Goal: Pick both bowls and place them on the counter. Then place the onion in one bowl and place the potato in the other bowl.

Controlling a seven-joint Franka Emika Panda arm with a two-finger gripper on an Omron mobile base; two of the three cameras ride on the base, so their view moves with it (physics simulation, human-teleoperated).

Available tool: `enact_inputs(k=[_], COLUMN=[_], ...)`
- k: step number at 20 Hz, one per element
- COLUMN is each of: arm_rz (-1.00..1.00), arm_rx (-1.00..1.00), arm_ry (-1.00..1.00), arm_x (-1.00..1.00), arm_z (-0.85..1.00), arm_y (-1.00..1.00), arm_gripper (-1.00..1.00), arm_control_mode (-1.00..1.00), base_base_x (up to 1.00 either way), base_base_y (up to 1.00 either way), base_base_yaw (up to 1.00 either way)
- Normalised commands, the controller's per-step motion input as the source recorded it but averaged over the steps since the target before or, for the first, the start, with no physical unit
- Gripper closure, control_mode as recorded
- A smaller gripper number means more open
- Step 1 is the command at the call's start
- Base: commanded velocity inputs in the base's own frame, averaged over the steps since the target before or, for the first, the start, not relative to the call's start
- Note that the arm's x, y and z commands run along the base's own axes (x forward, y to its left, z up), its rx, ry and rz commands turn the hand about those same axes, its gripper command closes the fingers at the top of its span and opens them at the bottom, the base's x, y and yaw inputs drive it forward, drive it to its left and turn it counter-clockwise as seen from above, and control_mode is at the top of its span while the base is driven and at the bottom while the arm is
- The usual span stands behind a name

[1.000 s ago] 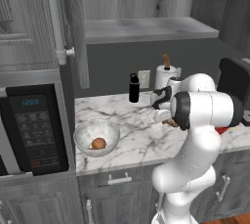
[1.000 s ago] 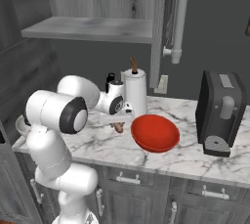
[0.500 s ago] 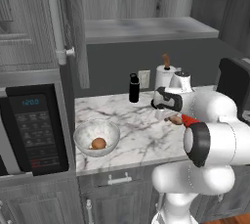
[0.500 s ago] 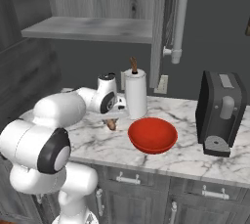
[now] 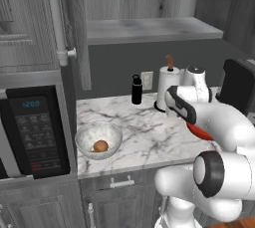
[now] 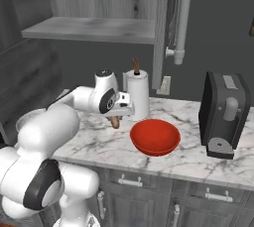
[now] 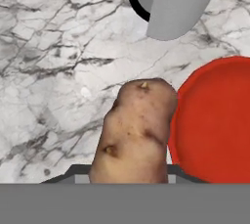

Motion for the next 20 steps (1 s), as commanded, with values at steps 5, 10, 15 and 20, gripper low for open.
enact_inputs(k=[5, 10, 15, 20], arm_rz=[-0.27, -0.22, -0.14, -0.02], arm_rx=[0.00, 0.00, 0.01, 0.01], arm_ry=[0.00, 0.00, 0.00, 0.04], arm_x=[-0.16, -0.16, -0.15, 0.01], arm_z=[0.33, 0.07, -0.08, -0.26], arm_y=[-0.53, -0.69, -0.71, -0.27], arm_gripper=[1.00, 1.00, 1.00, 1.00], arm_control_mode=[-1.00, -1.00, -1.00, -1.00], base_base_x=[0.00, 0.00, 0.00, 0.00], base_base_y=[0.00, 0.00, 0.00, 0.00], base_base_yaw=[0.00, 0.00, 0.00, 0.00])
